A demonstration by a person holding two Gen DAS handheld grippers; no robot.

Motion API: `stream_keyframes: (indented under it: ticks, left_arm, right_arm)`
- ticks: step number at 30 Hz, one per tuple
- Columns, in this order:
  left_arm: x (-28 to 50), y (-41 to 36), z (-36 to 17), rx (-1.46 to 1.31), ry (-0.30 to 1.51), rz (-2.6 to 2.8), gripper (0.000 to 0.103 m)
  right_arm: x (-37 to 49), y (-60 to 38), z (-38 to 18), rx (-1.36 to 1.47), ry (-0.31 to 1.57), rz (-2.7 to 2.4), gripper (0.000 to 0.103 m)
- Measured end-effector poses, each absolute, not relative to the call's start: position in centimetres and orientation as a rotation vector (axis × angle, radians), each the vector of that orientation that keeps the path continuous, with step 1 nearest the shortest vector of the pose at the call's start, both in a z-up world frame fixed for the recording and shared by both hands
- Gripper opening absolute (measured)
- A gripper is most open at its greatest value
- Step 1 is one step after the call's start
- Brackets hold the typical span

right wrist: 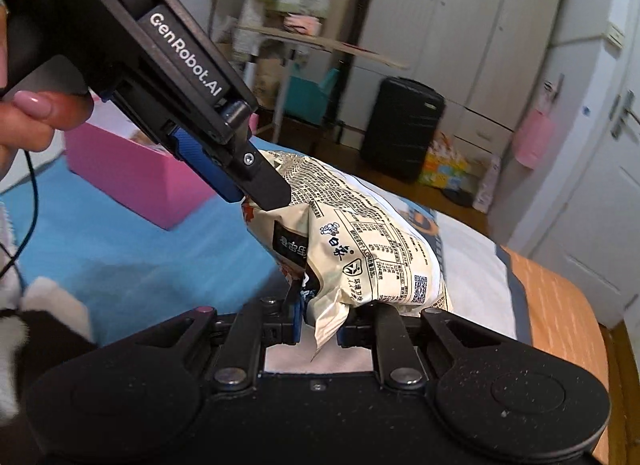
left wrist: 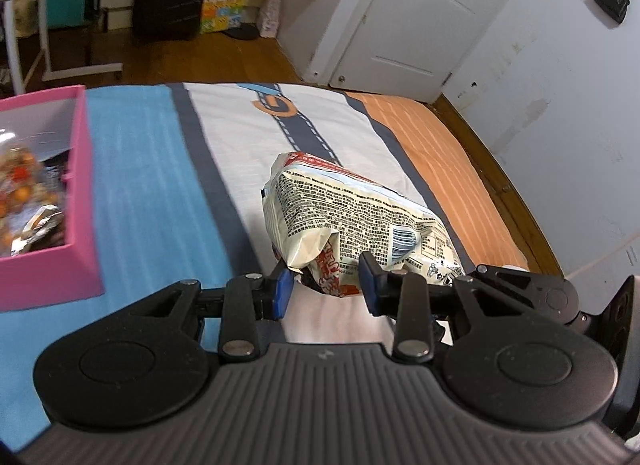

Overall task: Organize snacks
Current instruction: 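Carry the cream snack bag into the pink box and release it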

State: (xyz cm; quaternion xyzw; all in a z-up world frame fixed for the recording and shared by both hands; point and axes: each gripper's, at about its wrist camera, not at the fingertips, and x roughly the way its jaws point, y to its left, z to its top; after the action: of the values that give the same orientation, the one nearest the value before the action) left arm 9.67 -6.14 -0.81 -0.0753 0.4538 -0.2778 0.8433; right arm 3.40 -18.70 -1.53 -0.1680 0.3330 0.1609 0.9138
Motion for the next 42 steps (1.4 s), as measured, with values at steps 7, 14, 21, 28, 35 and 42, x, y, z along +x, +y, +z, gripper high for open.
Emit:
stream_keyframes:
  ticks: [7,14,21,28,35,42]
  left_arm:
    - [6.6,-2.2,1.6,-0.147,0.918,-0.547,0.034]
    - [5.8,2.4,3.2,-0.175,0.862,-0.49,0.034]
    - [7.7,8.5,3.7,-0.189,0.823,-0.414,0.034]
    - [10.3,14.4,3.7,-0.207,0.788,-0.321,0.034]
    - [12.4,19.3,1.8,-0.243,0.775,-0.234,0.033]
    - [13.9,22.3,-1.0,-0.26,0.807,-0.152,0.028]
  right_arm:
    - [2.3,-15.8,0.5,-0.401,0.637,0.406,0.018]
    - [3.6,-11.6,1.5,-0.461,0.587,0.48,0.018]
    - [6.9,-6.2,1.0,-0.49,0.535,0.563,0.018]
    - [11.6,-1.5,0.5,-0.501,0.49,0.648,0.017]
    - [14.4,2.7,-1.6,-0.546,0.466,0.726,0.017]
    - [16.6,5.9,-3.7,-0.548,0.49,0.75,0.015]
